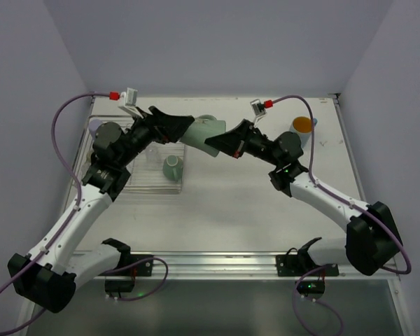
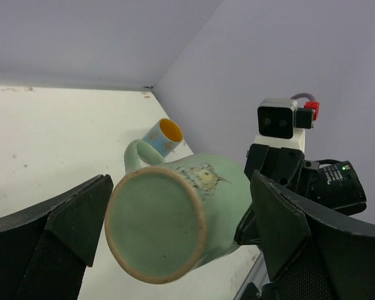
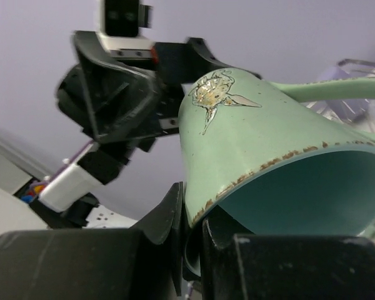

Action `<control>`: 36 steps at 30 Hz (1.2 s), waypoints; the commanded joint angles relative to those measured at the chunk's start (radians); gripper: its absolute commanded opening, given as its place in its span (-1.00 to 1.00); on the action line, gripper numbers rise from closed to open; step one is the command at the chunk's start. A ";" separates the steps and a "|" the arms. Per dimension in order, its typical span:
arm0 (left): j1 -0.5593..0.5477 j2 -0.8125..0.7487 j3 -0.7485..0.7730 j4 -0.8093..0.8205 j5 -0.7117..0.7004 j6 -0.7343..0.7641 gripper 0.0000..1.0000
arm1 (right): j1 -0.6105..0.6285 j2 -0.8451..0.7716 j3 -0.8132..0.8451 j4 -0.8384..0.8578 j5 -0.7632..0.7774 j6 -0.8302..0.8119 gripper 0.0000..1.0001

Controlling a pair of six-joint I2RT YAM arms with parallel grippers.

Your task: Unload the cups from the dish rack

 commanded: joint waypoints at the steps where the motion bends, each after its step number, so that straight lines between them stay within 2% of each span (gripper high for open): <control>1: -0.001 -0.086 0.081 -0.089 -0.098 0.175 1.00 | -0.003 -0.082 0.076 -0.137 0.077 -0.150 -1.00; 4: -0.001 -0.120 0.100 -0.170 -0.155 0.253 1.00 | -0.004 -0.112 0.125 -0.289 0.097 -0.245 -1.00; 5: -0.001 -0.128 0.104 -0.197 -0.183 0.275 1.00 | -0.006 -0.118 0.146 -0.421 0.109 -0.282 -1.00; 7: -0.001 -0.157 0.103 -0.285 -0.212 0.347 1.00 | -0.011 -0.130 0.223 -0.574 0.175 -0.423 -1.00; 8: -0.001 -0.166 0.097 -0.337 -0.239 0.370 1.00 | -0.017 -0.128 0.251 -0.723 0.199 -0.471 -1.00; 12: -0.001 -0.229 0.017 -0.458 -0.286 0.470 1.00 | -0.066 -0.070 0.399 -1.052 0.327 -0.737 -1.00; 14: -0.001 -0.255 -0.026 -0.503 -0.296 0.505 1.00 | -0.083 0.002 0.504 -1.221 0.437 -0.817 -1.00; 16: -0.001 -0.295 -0.087 -0.515 -0.290 0.524 1.00 | -0.086 0.096 0.619 -1.320 0.518 -0.931 -1.00; 19: -0.001 -0.337 -0.150 -0.506 -0.260 0.533 1.00 | -0.090 0.244 0.752 -1.484 0.765 -1.063 -1.00; 23: -0.001 -0.358 -0.195 -0.474 -0.267 0.551 1.00 | -0.110 0.420 0.906 -1.565 0.842 -1.225 -1.00; 28: -0.001 -0.378 -0.235 -0.465 -0.261 0.576 1.00 | -0.150 0.620 1.122 -1.691 0.882 -1.330 -1.00; 36: -0.008 -0.417 -0.245 -0.463 -0.240 0.574 1.00 | -0.207 0.737 1.148 -1.677 0.821 -1.494 -1.00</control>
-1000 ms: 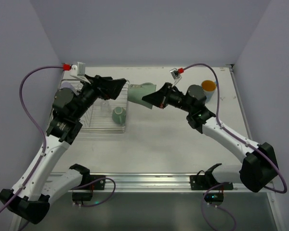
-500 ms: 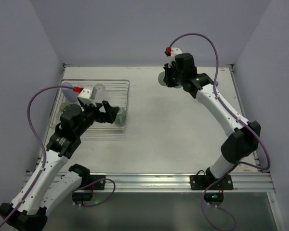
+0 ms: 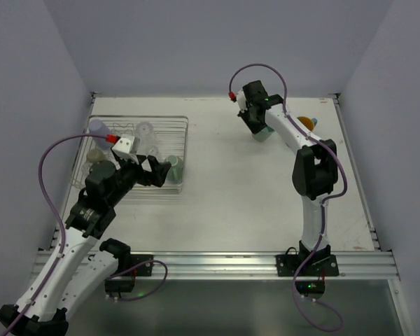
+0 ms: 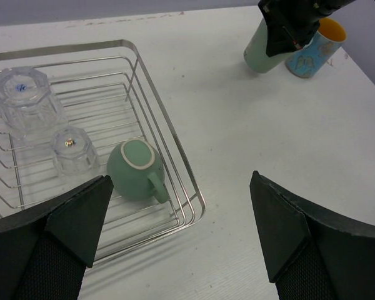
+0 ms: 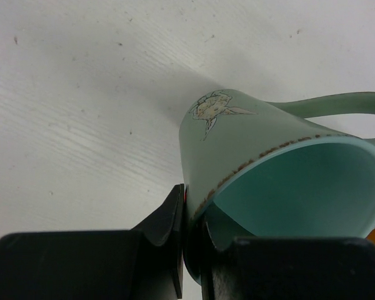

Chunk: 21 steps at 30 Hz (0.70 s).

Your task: Unload the cups from the dish rack

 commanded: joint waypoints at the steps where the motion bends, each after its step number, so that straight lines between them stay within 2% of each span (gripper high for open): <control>1: -0.010 -0.005 -0.001 0.039 0.021 0.023 1.00 | -0.023 -0.030 0.081 0.041 -0.003 -0.126 -1.00; 3: -0.019 -0.003 -0.001 0.037 0.019 0.024 1.00 | -0.035 -0.019 0.076 0.042 -0.029 -0.124 -1.00; 13: -0.029 0.008 -0.001 0.034 0.004 0.026 1.00 | -0.046 0.062 0.046 0.059 0.035 -0.150 -0.98; 16: -0.029 0.011 -0.001 0.035 -0.004 0.026 1.00 | -0.048 0.062 0.049 0.065 0.031 -0.153 -0.85; 17: -0.029 0.015 -0.001 0.035 -0.007 0.024 1.00 | -0.048 0.057 0.047 0.068 0.026 -0.152 -0.80; 19: -0.027 0.019 -0.001 0.035 -0.009 0.023 1.00 | -0.048 0.057 0.046 0.078 0.028 -0.146 -0.57; 20: -0.027 0.023 -0.001 0.037 -0.010 0.024 1.00 | -0.048 0.054 0.044 0.082 0.039 -0.139 -0.40; 21: -0.027 0.026 -0.001 0.037 -0.012 0.024 1.00 | -0.048 0.048 0.043 0.088 0.054 -0.136 -0.06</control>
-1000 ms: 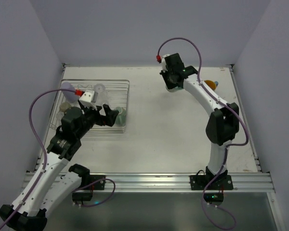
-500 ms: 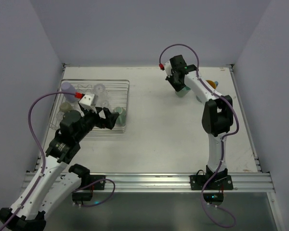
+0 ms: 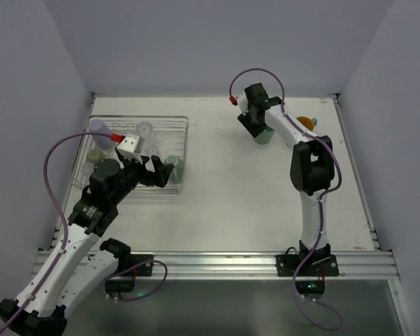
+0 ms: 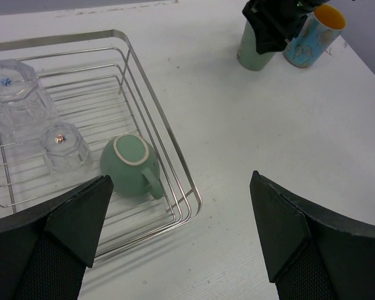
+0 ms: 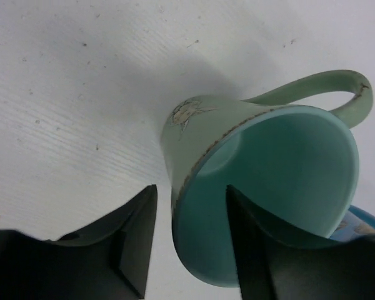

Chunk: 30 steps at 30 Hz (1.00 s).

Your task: Unload the cups from the dish rack

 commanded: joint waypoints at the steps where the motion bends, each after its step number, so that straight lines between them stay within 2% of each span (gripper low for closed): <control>1: -0.005 0.009 0.001 0.037 -0.020 0.024 1.00 | -0.007 -0.037 0.039 0.058 0.056 -0.012 0.09; 3: -0.003 0.018 0.002 0.037 -0.028 0.023 1.00 | -0.007 -0.068 0.035 0.070 0.054 0.003 0.42; 6: -0.002 0.032 0.005 0.039 -0.034 0.019 1.00 | -0.007 -0.134 0.021 0.108 0.031 0.037 0.64; 7: 0.001 0.037 0.007 0.042 -0.039 0.018 1.00 | -0.007 -0.151 0.019 0.119 0.015 0.057 0.80; 10: 0.004 0.073 0.020 0.043 -0.062 0.012 1.00 | -0.003 -0.219 0.028 0.113 -0.001 0.114 0.95; 13: 0.006 0.125 0.030 0.039 -0.074 -0.011 1.00 | 0.003 -0.340 -0.010 0.137 -0.016 0.166 0.98; 16: 0.006 0.175 0.048 0.023 -0.057 -0.065 1.00 | 0.010 -0.469 -0.161 0.222 -0.083 0.282 0.98; 18: 0.001 0.195 0.050 0.023 -0.054 -0.135 1.00 | 0.016 -0.620 -0.341 0.285 -0.146 0.393 0.98; 19: -0.005 0.202 0.045 0.043 -0.057 -0.157 1.00 | 0.026 -0.673 -0.416 0.377 -0.165 0.451 0.98; 20: -0.011 0.225 0.045 0.051 -0.068 -0.192 1.00 | 0.034 -0.780 -0.564 0.429 -0.209 0.530 0.98; 23: -0.038 0.297 0.056 0.084 -0.161 -0.227 1.00 | 0.069 -0.957 -0.816 0.630 -0.309 0.684 0.98; 25: -0.061 0.364 0.071 0.110 -0.243 -0.240 0.97 | 0.108 -1.017 -0.905 0.729 -0.349 0.749 0.97; 30: -0.118 0.494 0.085 0.192 -0.454 -0.272 0.80 | 0.158 -1.135 -1.053 0.805 -0.375 0.807 0.93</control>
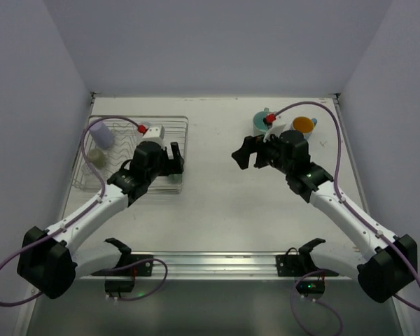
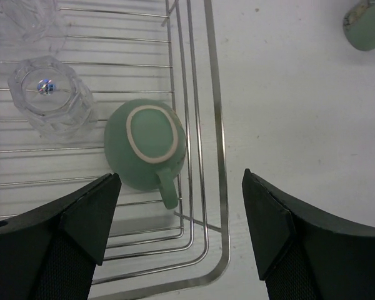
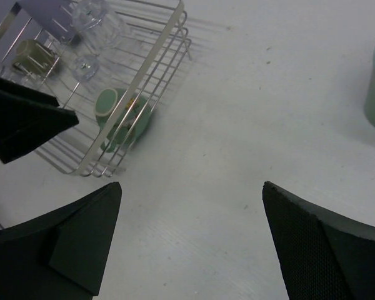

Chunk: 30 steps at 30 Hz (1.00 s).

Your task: Unload the cups from the dish rack

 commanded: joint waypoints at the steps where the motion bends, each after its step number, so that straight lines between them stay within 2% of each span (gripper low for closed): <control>1: -0.031 0.076 0.041 0.113 -0.218 -0.059 0.69 | 0.021 -0.064 -0.063 0.170 -0.074 0.113 0.93; 6: -0.036 0.147 0.032 0.182 -0.338 -0.107 0.58 | 0.023 -0.101 -0.106 0.175 -0.087 0.115 0.92; 8: -0.036 0.188 0.038 0.239 -0.337 -0.099 0.57 | 0.024 -0.109 -0.115 0.176 -0.093 0.116 0.92; 13: -0.036 0.296 0.083 0.234 -0.326 -0.084 0.58 | 0.024 -0.107 -0.131 0.189 -0.102 0.126 0.92; 30: -0.045 0.454 0.095 0.239 -0.369 -0.063 0.58 | 0.033 -0.121 -0.140 0.195 -0.128 0.132 0.92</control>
